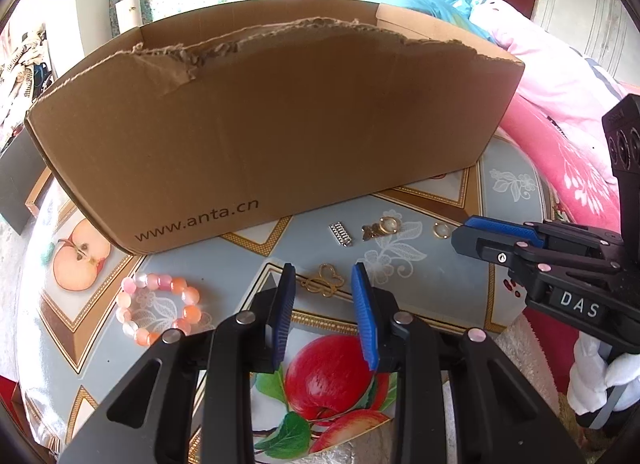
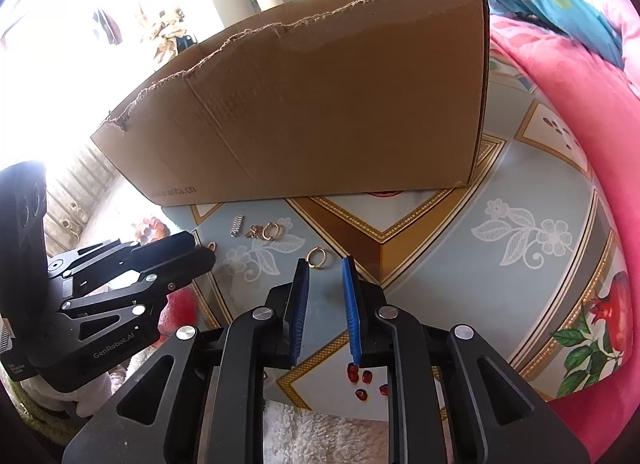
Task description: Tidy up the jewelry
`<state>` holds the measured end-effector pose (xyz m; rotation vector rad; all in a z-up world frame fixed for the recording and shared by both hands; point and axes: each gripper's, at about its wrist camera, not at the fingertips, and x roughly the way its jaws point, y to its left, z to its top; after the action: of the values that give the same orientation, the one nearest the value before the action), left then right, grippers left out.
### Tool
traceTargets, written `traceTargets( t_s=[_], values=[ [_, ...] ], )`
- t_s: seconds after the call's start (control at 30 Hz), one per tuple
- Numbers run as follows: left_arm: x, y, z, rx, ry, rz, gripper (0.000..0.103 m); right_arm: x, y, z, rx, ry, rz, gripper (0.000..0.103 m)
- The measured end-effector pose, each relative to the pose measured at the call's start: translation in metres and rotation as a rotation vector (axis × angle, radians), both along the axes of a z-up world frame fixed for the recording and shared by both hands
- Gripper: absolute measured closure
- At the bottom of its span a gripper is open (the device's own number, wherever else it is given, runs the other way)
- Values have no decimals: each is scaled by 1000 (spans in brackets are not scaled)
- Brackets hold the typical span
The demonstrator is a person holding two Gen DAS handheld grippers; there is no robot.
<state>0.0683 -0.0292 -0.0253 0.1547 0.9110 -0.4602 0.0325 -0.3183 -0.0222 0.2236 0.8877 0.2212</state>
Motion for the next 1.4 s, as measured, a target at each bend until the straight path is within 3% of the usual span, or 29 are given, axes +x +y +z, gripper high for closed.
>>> traceTargets(
  t_s=[0.23, 0.73, 0.93, 1.4],
  values=[
    [1, -10, -1, 25, -4, 38, 75, -10, -9, 6, 22, -19, -7, 85],
    [1, -6, -1, 5, -10, 28, 75, -17, -23, 12, 53, -26, -20, 85],
    [0, -2, -2, -1, -5, 4, 70, -18, -26, 15, 58, -23, -27, 85],
    [-1, -7, -1, 28, -23, 33, 69, -20, -27, 18, 57, -23, -40, 85]
  ],
)
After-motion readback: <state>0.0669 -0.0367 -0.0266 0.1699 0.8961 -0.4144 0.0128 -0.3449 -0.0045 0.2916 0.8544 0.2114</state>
